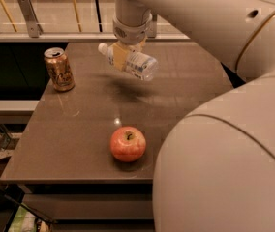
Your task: Move blue plastic bottle near orange can
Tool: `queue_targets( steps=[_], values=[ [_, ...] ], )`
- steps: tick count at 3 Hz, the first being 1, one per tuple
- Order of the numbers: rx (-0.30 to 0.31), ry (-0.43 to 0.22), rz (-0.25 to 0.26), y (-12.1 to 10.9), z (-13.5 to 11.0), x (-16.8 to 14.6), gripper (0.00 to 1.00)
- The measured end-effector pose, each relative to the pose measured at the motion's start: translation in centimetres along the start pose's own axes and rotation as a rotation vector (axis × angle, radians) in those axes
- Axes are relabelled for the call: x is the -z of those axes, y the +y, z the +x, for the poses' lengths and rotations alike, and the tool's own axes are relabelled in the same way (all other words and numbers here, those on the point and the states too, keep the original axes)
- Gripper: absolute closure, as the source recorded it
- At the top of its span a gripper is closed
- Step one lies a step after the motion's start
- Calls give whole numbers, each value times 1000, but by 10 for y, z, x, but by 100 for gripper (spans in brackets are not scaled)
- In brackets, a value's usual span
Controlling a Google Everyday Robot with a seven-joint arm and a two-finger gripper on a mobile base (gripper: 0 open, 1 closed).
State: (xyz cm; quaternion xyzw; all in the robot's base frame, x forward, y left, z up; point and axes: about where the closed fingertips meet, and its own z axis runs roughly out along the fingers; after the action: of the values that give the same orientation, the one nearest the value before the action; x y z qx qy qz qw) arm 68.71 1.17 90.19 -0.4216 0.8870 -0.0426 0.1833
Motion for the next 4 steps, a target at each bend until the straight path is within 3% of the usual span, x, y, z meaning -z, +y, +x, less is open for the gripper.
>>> queue_targets(
  steps=[2,4],
  values=[
    [-18,-56,-82,5,-15,-17,100],
    [-100,-91,-141,8,-45,-44,100]
  ],
)
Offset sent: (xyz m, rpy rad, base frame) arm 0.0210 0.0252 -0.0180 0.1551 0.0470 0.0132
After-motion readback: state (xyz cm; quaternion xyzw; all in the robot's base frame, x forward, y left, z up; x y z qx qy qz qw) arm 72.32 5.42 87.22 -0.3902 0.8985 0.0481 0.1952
